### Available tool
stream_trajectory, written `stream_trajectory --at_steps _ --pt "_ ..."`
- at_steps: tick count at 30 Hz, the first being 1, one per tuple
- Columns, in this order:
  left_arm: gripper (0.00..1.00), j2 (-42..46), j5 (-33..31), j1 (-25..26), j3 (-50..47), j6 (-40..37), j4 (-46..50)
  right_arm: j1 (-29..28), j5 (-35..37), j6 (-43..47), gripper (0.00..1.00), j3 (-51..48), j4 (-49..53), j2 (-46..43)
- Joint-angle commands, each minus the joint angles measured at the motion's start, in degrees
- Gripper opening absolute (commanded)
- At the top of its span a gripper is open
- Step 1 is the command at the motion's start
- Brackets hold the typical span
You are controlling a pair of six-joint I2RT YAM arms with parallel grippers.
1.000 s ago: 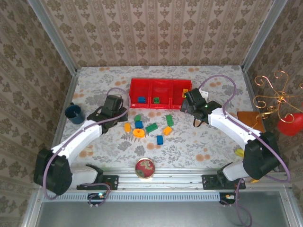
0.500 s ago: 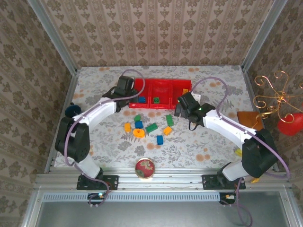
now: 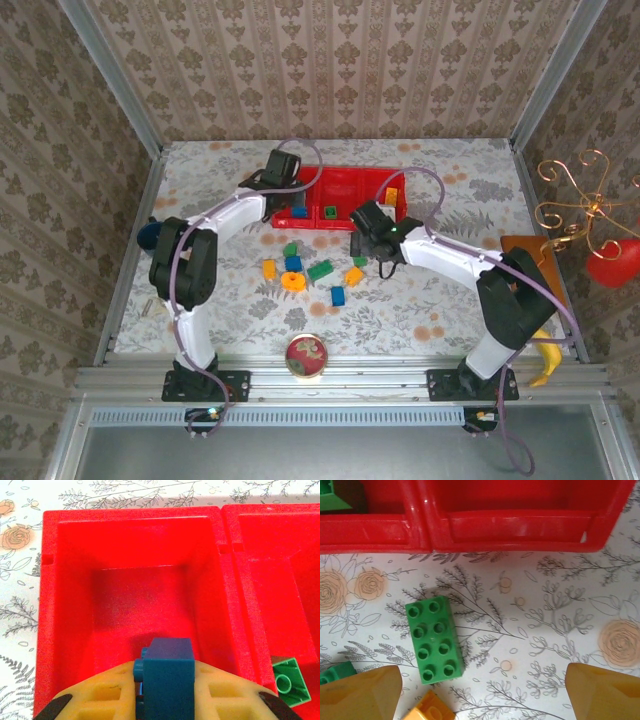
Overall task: Sort the legos into containers by color
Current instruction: Place the lego in the container.
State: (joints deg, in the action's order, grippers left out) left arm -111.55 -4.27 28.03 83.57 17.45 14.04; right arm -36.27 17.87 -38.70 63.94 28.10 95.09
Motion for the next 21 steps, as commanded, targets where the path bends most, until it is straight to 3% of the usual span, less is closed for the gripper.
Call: stream_trajectory --at_steps 1,9,21 --pt "0.24 -1.56 -0.24 -0.1 3.09 -1.48 0.82 -0.47 -1.58 0.47 0.83 2.01 -0.65 2.17" --pt "0.31 -5.2 -1.03 -1.08 8.46 -1.61 1.43 -0.82 -4.03 0.55 0.74 3.78 -1.91 5.95" --pt "0.53 -2.9 -1.57 -1.64 8.35 -1.9 1.8 -0.91 -4.33 0.43 0.69 6.28 0.34 10.25"
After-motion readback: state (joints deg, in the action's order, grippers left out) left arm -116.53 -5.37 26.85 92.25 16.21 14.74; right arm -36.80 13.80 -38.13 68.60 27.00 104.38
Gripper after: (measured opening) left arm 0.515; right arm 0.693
